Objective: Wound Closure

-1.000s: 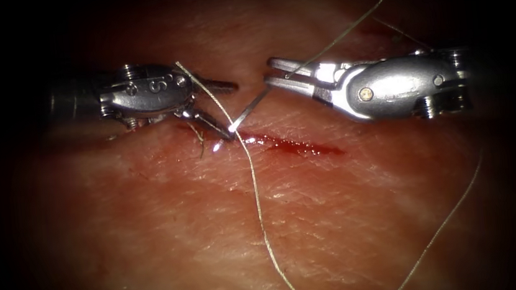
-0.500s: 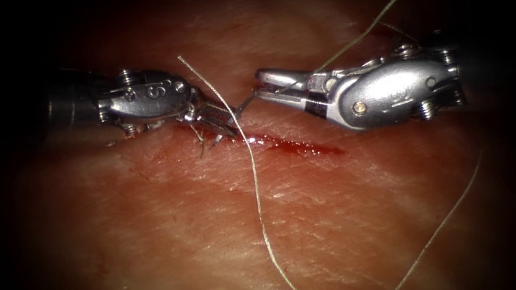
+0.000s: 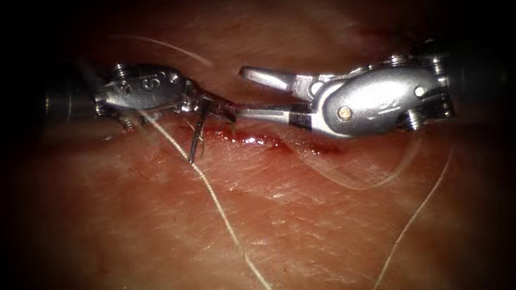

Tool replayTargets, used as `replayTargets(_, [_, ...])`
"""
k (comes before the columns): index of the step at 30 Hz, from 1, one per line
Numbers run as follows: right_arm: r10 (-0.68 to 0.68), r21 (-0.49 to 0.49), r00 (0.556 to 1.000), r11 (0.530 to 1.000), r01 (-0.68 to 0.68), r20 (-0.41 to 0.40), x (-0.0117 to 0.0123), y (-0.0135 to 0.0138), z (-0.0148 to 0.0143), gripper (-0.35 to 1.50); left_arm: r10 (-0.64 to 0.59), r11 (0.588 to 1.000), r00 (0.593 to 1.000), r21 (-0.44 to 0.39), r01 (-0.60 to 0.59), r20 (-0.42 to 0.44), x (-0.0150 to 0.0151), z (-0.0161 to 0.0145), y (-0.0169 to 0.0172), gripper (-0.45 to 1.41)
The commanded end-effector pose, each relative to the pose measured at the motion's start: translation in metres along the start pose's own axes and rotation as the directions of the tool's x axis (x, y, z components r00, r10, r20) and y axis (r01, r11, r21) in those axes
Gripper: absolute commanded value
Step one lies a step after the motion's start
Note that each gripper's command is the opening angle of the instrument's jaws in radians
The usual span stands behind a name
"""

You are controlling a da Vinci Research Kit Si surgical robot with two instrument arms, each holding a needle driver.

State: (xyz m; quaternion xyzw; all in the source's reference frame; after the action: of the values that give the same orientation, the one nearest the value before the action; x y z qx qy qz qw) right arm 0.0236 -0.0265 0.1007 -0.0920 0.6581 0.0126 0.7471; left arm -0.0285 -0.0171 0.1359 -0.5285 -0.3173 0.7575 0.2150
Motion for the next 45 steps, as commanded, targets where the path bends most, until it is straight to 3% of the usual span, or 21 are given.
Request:
replayTargets(1, [0.031,0.001,0.999,1.000,-0.031,0.026,-0.0003,-0.0012,0.0007,1.01,0.002,1.000,1.000,-0.005,-0.002,-0.015,0.0001,0.0003,-0.0003,-0.37])
replayTargets(6, [0.088,-0.024,0.996,0.996,-0.087,0.034,0.0001,-0.0020,0.0008,1.11,-0.006,1.000,0.998,0.026,0.007,-0.065,0.0007,0.0000,-0.0003,-0.38])
replayTargets(11, [0.093,-0.117,0.995,0.989,-0.088,0.037,0.0000,-0.0022,0.0011,1.04,-0.008,0.999,0.997,0.044,0.011,-0.077,0.0008,0.0003,0.0001,-0.38])
replayTargets(16, [-0.004,0.044,0.985,0.999,-0.004,0.173,0.0002,-0.0014,0.0017,0.88,-0.025,0.999,0.998,0.032,0.027,-0.055,0.0008,0.0018,0.0007,-0.45])
replayTargets(20, [-0.103,0.146,0.971,0.987,0.073,0.215,0.0003,-0.0008,0.0019,0.79,-0.039,0.998,0.999,0.038,0.040,-0.015,0.0009,0.0024,0.0007,-0.45])
replayTargets(32, [-0.383,0.249,0.906,0.909,0.335,0.180,0.0019,-0.0004,0.0040,0.47,-0.045,0.998,0.999,0.037,0.044,0.029,0.0008,0.0030,0.0007,-0.45])
replayTargets(45, [-0.472,0.321,0.867,0.856,0.407,0.159,0.0018,-0.0002,0.0045,0.44,-0.042,0.999,0.998,0.019,0.041,0.048,0.0007,0.0036,0.0012,-0.45])
